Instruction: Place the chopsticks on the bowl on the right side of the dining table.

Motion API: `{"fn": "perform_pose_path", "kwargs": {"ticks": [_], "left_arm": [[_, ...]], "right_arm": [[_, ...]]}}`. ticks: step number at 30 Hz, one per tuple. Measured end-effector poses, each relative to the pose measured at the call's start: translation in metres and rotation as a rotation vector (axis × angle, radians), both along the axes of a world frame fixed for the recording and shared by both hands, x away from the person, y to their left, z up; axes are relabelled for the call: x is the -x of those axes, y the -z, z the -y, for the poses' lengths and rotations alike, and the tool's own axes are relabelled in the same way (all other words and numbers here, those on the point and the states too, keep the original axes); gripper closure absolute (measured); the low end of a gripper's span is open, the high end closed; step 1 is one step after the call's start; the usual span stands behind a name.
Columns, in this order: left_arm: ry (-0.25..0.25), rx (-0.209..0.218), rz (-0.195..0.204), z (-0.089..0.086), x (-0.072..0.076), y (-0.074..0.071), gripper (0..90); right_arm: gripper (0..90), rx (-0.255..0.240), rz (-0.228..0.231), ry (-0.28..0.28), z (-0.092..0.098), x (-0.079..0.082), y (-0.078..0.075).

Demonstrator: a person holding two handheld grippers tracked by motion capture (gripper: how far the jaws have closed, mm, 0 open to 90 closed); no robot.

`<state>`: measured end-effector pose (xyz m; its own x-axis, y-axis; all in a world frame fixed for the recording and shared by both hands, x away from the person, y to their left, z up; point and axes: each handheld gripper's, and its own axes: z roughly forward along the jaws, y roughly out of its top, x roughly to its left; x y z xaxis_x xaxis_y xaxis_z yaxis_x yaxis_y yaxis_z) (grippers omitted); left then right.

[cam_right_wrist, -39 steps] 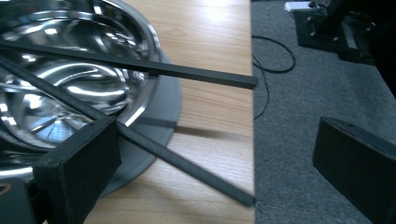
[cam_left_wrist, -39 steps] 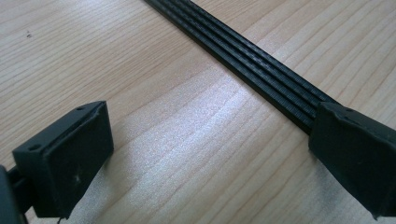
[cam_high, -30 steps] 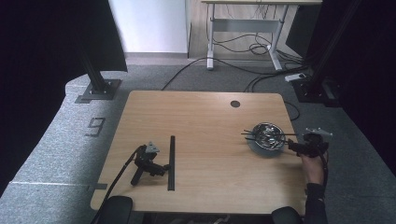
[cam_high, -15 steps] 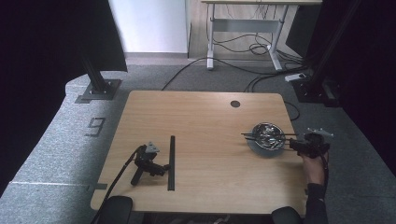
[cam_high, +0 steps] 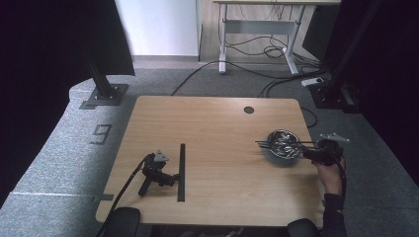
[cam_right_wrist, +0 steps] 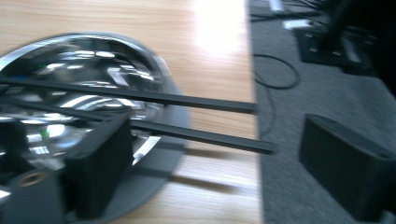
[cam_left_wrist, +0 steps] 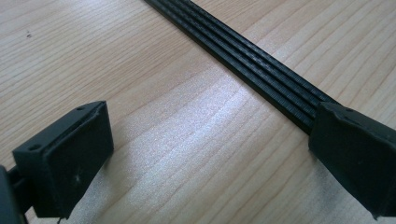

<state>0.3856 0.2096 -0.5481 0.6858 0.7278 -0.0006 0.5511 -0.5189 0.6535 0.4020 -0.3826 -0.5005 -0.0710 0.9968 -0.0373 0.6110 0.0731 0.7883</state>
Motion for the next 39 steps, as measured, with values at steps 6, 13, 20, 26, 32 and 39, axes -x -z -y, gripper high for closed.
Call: {"fn": "perform_pose_path", "kwargs": {"ticks": [6, 13, 20, 26, 32, 39], "left_arm": [[0.0, 0.0, 0.0, 0.0, 0.0, 0.0, 0.0], [0.0, 0.0, 0.0, 0.0, 0.0, 0.0, 0.0], [0.0, 0.0, 0.0, 0.0, 0.0, 0.0, 0.0], [0.0, 0.0, 0.0, 0.0, 0.0, 0.0, 0.0], [0.0, 0.0, 0.0, 0.0, 0.0, 0.0, 0.0], [0.0, 0.0, 0.0, 0.0, 0.0, 0.0, 0.0]], "right_arm": [[42.7, -0.016, 0.006, -0.137, -0.023, 0.0, -0.006], [63.0, -0.067, -0.006, -0.255, -0.047, -0.004, -0.005], [69.1, -0.088, 0.004, -0.323, -0.064, -0.009, -0.002], [68.9, -0.064, -0.021, -0.326, -0.072, -0.015, 0.003], [66.8, -0.047, -0.037, -0.332, -0.076, -0.018, 0.008], [65.1, -0.037, -0.035, -0.324, -0.079, -0.022, 0.011]]}}
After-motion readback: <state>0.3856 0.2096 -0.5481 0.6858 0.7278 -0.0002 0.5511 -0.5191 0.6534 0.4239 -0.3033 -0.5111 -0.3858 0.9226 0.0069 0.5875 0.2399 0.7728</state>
